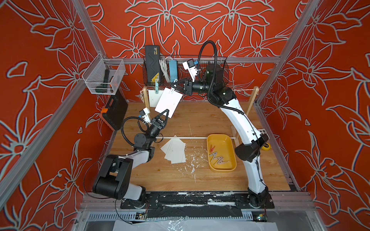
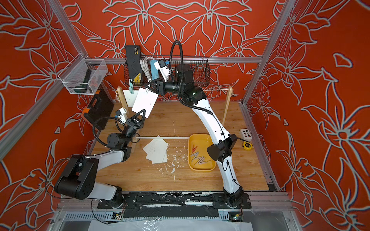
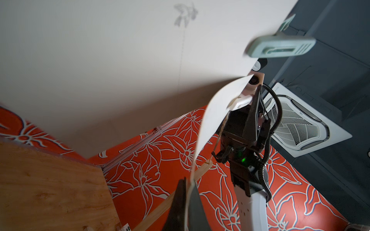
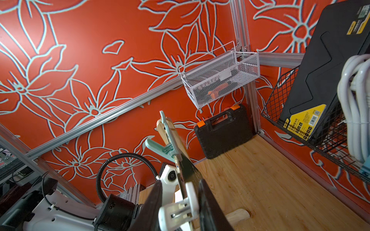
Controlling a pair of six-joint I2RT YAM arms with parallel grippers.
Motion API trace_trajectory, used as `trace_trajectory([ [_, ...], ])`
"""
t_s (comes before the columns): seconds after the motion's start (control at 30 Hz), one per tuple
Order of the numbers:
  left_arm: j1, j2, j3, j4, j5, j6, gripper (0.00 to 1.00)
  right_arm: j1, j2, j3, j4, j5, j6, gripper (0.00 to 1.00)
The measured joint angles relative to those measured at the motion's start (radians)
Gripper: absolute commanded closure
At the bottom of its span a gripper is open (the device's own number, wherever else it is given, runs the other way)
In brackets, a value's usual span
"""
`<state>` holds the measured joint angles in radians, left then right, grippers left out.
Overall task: Remove the postcards from the strings
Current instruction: Remove the clamp from the clothesline.
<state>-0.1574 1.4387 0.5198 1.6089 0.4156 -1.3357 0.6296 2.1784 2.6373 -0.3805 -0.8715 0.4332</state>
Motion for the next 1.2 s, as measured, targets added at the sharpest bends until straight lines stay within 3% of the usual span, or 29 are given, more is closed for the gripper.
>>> trace_trajectory([
  [0.67,-0.008,-0.035,-0.082,0.001,0.009,0.000,1.00,0.000,-0.014,0.000,0.004,0.037,-0.026,0.71],
  [1.2,-0.050,-0.151,-0.237,-0.002,0.017,0.025,1.00,-0.012,-0.128,-0.098,0.038,0.075,-0.040,0.71],
])
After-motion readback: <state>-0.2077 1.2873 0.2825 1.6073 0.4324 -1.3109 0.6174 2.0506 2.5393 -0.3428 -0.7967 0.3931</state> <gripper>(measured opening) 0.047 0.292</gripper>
